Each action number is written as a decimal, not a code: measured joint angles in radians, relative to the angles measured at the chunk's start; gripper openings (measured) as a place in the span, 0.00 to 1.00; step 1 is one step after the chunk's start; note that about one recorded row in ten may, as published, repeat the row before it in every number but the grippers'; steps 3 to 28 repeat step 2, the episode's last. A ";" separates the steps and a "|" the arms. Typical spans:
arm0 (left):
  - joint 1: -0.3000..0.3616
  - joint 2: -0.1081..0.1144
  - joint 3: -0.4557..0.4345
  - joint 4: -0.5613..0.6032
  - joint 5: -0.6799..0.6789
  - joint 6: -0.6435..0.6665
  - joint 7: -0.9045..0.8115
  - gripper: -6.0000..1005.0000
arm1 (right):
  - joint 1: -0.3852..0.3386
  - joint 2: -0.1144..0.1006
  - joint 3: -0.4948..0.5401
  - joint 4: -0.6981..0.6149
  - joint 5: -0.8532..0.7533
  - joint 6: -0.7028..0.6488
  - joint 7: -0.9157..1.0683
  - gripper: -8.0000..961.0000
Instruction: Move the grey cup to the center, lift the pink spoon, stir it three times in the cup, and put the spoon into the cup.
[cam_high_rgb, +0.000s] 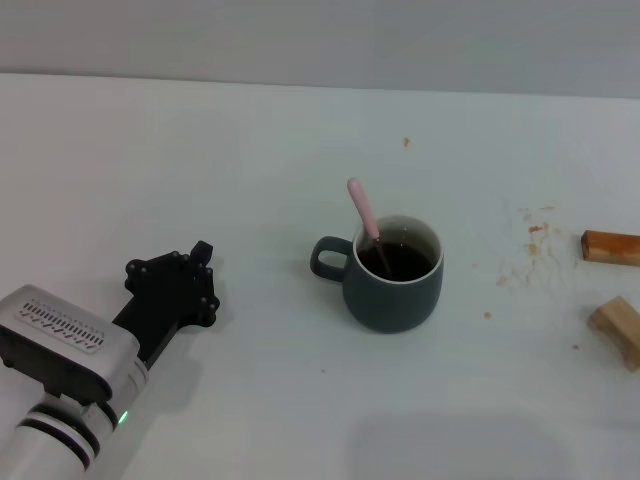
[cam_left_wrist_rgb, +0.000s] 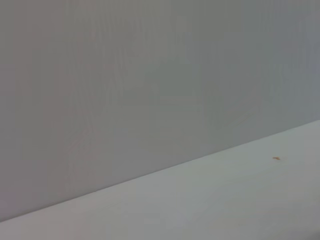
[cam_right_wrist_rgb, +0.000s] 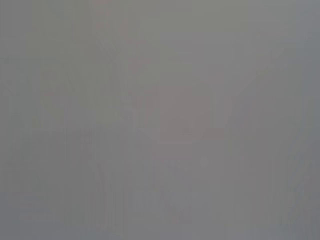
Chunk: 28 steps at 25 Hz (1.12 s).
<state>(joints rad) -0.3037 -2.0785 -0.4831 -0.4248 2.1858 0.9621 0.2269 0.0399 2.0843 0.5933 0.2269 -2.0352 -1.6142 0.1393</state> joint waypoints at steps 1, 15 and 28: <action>0.000 0.000 0.000 0.000 0.000 0.000 0.000 0.00 | 0.000 0.000 0.000 0.002 0.000 -0.003 -0.005 0.78; 0.000 0.000 0.000 0.000 0.000 0.000 0.000 0.00 | 0.000 0.000 -0.001 0.003 0.000 -0.005 -0.008 0.78; 0.000 0.000 0.000 0.000 0.000 0.000 0.000 0.00 | 0.000 0.000 -0.001 0.003 0.000 -0.005 -0.008 0.78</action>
